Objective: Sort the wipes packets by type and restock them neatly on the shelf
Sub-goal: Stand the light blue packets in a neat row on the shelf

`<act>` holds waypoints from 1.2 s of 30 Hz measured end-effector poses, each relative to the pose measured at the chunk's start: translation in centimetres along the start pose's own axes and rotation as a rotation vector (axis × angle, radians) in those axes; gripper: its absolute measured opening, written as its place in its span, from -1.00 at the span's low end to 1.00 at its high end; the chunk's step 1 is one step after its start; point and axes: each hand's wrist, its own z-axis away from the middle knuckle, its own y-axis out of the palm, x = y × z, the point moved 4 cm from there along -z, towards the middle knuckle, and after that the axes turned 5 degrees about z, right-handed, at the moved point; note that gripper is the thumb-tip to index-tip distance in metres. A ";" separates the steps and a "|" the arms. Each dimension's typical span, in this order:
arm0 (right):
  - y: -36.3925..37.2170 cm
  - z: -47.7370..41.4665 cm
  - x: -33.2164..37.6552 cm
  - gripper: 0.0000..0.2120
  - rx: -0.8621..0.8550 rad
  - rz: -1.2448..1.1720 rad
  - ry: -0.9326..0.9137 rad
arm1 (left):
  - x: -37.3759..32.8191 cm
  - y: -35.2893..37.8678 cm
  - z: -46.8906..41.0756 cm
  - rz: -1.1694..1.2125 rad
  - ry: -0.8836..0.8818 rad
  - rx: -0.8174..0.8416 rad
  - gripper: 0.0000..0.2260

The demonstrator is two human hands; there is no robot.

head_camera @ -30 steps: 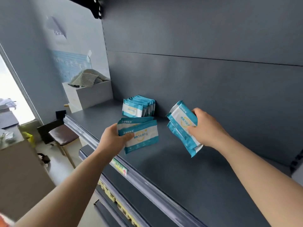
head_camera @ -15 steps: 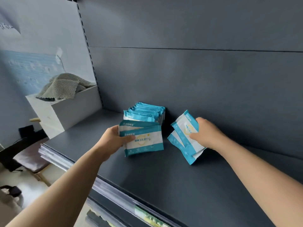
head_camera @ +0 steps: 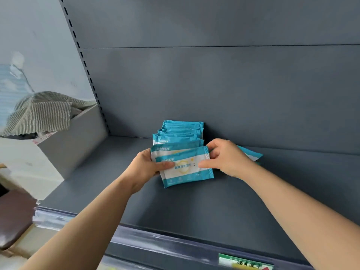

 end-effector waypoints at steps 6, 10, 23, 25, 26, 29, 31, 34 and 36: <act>-0.6 0.5 -0.6 -0.83 -0.132 0.064 0.092 | 0.2 -0.9 -0.5 0.101 0.000 0.038 -0.82; -2.5 1.5 -1.5 -0.83 -0.197 0.045 0.165 | 0.3 -2.2 -0.8 0.125 -0.021 0.044 -0.83; 1.6 0.6 -1.1 -0.88 -0.251 -0.071 0.166 | 1.0 -3.2 -1.5 -0.226 0.083 0.072 -0.54; 2.5 0.2 -0.3 -0.88 -0.246 -0.039 0.139 | 0.8 -2.9 -1.9 -0.253 0.117 0.082 -0.50; 2.9 0.1 0.1 -0.87 -0.234 -0.028 0.126 | 0.7 -2.8 -2.1 -0.286 0.138 0.057 -0.50; 3.2 -0.2 0.7 -0.89 -0.189 -0.046 0.087 | 0.3 -3.1 -3.0 -0.437 0.195 -0.056 -0.54; 2.0 -0.3 0.4 -0.89 -0.252 -0.006 0.057 | 0.4 -3.5 -3.6 -0.502 0.227 -0.122 -0.59; -1.1 -0.9 -1.7 -0.73 -0.429 0.301 0.104 | 0.5 -3.7 -4.2 -0.606 0.271 -0.228 -0.52; -2.5 -1.1 -3.7 -0.60 -0.362 0.536 0.288 | 0.4 -3.5 -4.3 -0.621 0.269 -0.251 -0.39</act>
